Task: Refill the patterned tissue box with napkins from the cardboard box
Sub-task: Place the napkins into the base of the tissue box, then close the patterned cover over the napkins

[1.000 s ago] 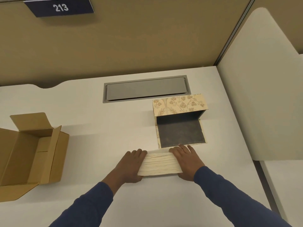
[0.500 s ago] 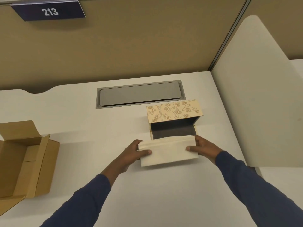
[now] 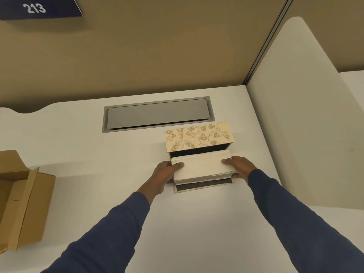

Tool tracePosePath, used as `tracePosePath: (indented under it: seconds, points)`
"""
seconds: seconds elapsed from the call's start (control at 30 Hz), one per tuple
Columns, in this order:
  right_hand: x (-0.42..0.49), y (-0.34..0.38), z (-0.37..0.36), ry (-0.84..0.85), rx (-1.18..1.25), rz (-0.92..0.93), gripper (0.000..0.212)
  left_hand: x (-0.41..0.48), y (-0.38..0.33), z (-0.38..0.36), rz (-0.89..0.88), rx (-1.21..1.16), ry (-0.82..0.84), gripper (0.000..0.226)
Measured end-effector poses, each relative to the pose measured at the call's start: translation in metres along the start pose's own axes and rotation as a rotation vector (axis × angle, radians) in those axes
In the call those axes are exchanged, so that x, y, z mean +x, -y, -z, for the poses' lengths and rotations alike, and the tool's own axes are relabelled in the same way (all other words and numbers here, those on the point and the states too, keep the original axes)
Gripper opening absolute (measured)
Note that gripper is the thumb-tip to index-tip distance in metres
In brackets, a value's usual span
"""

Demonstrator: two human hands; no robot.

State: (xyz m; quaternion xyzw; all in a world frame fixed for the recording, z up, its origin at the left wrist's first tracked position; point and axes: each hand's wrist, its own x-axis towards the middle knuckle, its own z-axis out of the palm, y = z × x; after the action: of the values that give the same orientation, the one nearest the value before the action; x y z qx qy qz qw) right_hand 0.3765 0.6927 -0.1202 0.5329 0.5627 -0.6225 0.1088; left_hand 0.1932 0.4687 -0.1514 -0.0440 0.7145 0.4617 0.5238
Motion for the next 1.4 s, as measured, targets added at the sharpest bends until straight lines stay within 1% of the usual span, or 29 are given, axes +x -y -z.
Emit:
tracePosePath:
  seconds: [0.13, 0.23, 0.37, 0.4, 0.43, 0.5, 0.53, 0.57, 0.63, 0.67, 0.7, 0.73, 0.77, 0.83, 0.9, 0.97, 1.03, 1.13, 1.23, 1.3, 1.4]
  points:
    - [0.002, -0.003, -0.002, -0.031, -0.057, 0.043, 0.013, 0.002, 0.002, -0.001, -0.006, -0.016, -0.017, 0.052]
    - [0.001, -0.006, -0.004, -0.058, -0.136, 0.109, 0.018, 0.000, 0.004, -0.002, -0.026, -0.007, -0.059, 0.051]
    - [0.002, -0.013, -0.006, -0.108, -0.202, 0.167, 0.040, -0.005, 0.003, -0.004, -0.041, 0.017, -0.079, 0.052]
    - [0.002, -0.014, -0.007, -0.121, -0.206, 0.170, 0.046, -0.007, 0.002, -0.004, -0.047, 0.028, -0.088, 0.056]
    - [0.001, -0.015, -0.008, -0.140, -0.204, 0.173, 0.053, -0.009, 0.002, -0.004, -0.056, 0.041, -0.107, 0.064]
    - [-0.005, -0.016, -0.011, -0.223, -0.196, 0.202, 0.063, -0.015, -0.002, -0.002, -0.106, 0.095, -0.171, 0.087]
    - [-0.011, -0.017, -0.013, -0.293, -0.207, 0.243, 0.064, -0.018, -0.004, 0.000, -0.154, 0.119, -0.212, 0.097]
    - [-0.017, -0.018, -0.016, -0.383, -0.245, 0.311, 0.062, -0.020, -0.007, 0.002, -0.206, 0.127, -0.252, 0.104]
    - [-0.034, -0.023, -0.026, -0.559, -0.396, 0.536, 0.052, -0.021, -0.017, 0.008, -0.287, 0.095, -0.315, 0.109]
    - [-0.042, -0.026, -0.034, -0.598, -0.476, 0.665, 0.048, -0.020, -0.024, 0.012, -0.317, 0.086, -0.330, 0.104]
    - [-0.048, -0.029, -0.044, -0.595, -0.557, 0.770, 0.045, -0.019, -0.032, 0.014, -0.342, 0.092, -0.336, 0.094]
    - [-0.053, -0.034, -0.055, -0.561, -0.644, 0.833, 0.045, -0.017, -0.042, 0.015, -0.359, 0.116, -0.339, 0.084]
    - [-0.057, -0.038, -0.067, -0.511, -0.730, 0.853, 0.047, -0.015, -0.051, 0.014, -0.375, 0.156, -0.333, 0.076]
    - [-0.059, -0.048, -0.086, -0.423, -0.866, 0.823, 0.050, -0.013, -0.068, 0.011, -0.389, 0.245, -0.300, 0.069]
    - [-0.057, -0.054, -0.097, -0.401, -0.962, 0.780, 0.050, -0.012, -0.077, 0.010, -0.409, 0.324, -0.231, 0.065]
    - [-0.056, -0.056, -0.101, -0.412, -1.005, 0.748, 0.050, -0.012, -0.078, 0.012, -0.429, 0.422, -0.190, 0.063]
    - [-0.055, -0.057, -0.102, -0.416, -1.017, 0.741, 0.051, -0.014, -0.077, 0.014, -0.461, 0.509, -0.207, 0.059]
    - [-0.054, -0.056, -0.101, -0.390, -1.035, 0.740, 0.054, -0.020, -0.074, 0.012, -0.514, 0.568, -0.238, 0.052]
    - [-0.058, -0.055, -0.100, -0.345, -0.984, 0.726, 0.059, -0.030, -0.065, 0.010, -0.573, 0.641, -0.284, 0.044]
    - [-0.067, -0.054, -0.099, -0.375, -0.904, 0.744, 0.056, -0.038, -0.055, 0.009, -0.605, 0.651, -0.303, 0.040]
    - [-0.082, -0.049, -0.091, -0.516, -0.715, 0.827, 0.045, -0.049, -0.042, 0.005, -0.650, 0.632, -0.321, 0.038]
